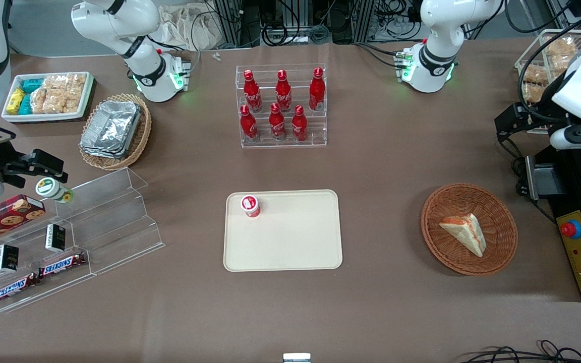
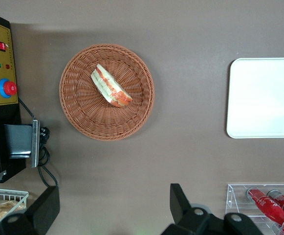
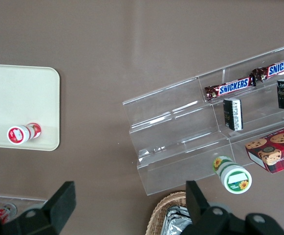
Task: Place sandwich from basket to tray
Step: 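Move the open left gripper toward the sandwich in the wicker basket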
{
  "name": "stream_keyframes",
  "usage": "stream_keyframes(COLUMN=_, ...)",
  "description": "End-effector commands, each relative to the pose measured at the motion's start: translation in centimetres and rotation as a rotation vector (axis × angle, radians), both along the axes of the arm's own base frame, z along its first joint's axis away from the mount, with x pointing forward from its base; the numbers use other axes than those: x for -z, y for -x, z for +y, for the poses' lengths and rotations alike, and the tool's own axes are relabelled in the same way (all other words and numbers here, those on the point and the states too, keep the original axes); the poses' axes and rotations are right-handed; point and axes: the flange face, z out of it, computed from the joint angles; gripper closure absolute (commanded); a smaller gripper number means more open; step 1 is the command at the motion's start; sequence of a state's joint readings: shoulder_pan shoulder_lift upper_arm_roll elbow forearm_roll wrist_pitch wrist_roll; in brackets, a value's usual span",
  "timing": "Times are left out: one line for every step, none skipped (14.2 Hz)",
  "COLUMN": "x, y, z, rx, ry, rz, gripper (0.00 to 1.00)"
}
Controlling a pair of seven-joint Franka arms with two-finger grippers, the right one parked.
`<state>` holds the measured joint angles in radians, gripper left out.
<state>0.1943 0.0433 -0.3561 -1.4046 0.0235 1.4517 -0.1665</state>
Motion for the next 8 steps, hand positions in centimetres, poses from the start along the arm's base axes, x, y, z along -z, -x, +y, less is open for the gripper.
stream_keyframes(x=0.1, y=0.3, z=0.0, rx=-0.002, ry=0.024, rz=0.018, gripper=0.0)
stream_keyframes(x=0.3, y=0.1, z=0.1, rx=-0.008, ry=0.027, rz=0.022, gripper=0.0)
stream_keyframes(x=0.6, y=-0.2, z=0.3, rx=-0.026, ry=0.024, rz=0.027, gripper=0.0)
stream_keyframes(x=1.3, y=-0.7, z=0.7, rx=-0.054, ry=0.01, rz=0.035, gripper=0.0)
stream_keyframes(x=1.9, y=-1.1, z=0.9, rx=-0.089, ry=0.013, rz=0.042, gripper=0.0)
stream_keyframes(x=3.1, y=-1.9, z=1.3, rx=-0.143, ry=0.015, rz=0.061, gripper=0.0)
stream_keyframes(x=4.6, y=-2.8, z=2.0, rx=-0.204, ry=0.02, rz=0.087, gripper=0.0)
stream_keyframes(x=5.9, y=-3.6, z=2.6, rx=-0.259, ry=0.02, rz=0.103, gripper=0.0)
